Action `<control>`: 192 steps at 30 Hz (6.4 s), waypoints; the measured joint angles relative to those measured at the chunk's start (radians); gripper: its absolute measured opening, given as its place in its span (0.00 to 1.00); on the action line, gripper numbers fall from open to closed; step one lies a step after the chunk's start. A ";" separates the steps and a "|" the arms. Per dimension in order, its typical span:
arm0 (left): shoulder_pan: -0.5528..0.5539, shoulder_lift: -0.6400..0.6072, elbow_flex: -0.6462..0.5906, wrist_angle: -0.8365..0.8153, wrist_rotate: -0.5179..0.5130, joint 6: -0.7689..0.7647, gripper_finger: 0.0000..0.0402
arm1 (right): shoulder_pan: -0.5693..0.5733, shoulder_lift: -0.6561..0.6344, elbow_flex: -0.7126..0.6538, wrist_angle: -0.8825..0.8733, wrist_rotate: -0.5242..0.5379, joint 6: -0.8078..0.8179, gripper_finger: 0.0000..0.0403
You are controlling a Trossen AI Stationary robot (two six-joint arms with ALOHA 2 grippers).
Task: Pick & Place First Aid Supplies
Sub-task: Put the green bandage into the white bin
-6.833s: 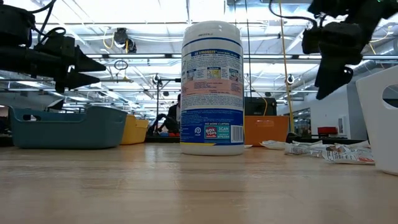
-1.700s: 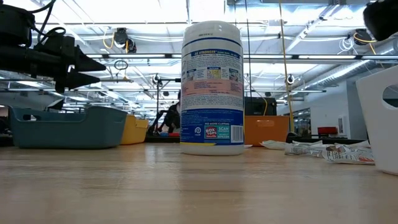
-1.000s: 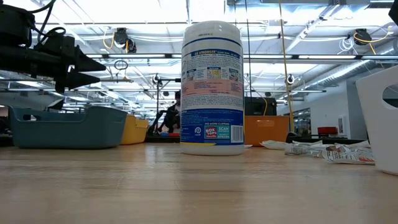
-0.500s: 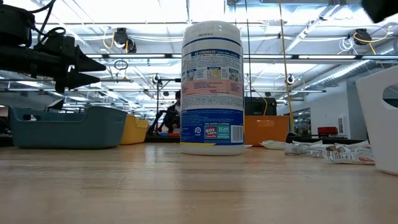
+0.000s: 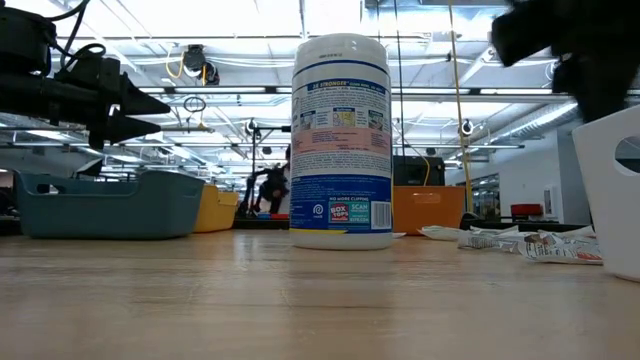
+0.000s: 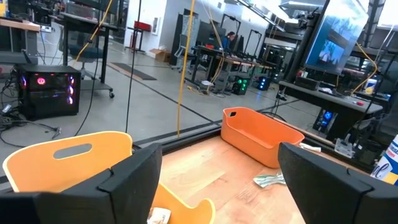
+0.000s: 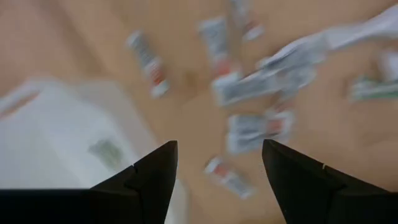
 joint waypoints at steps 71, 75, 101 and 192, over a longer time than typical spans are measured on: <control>0.000 0.000 0.000 0.000 0.000 0.000 0.82 | -1.351 0.350 -0.111 0.383 0.293 0.218 0.35; 0.000 0.000 0.000 0.000 0.000 0.000 0.82 | -1.351 0.349 -0.111 0.379 0.289 0.200 0.28; 0.000 0.000 0.000 0.000 0.000 0.000 0.82 | -1.316 0.127 -0.112 0.240 0.187 0.023 0.00; 0.000 0.000 0.000 0.000 0.000 0.000 0.75 | 0.315 0.048 -0.111 0.505 0.108 0.022 0.54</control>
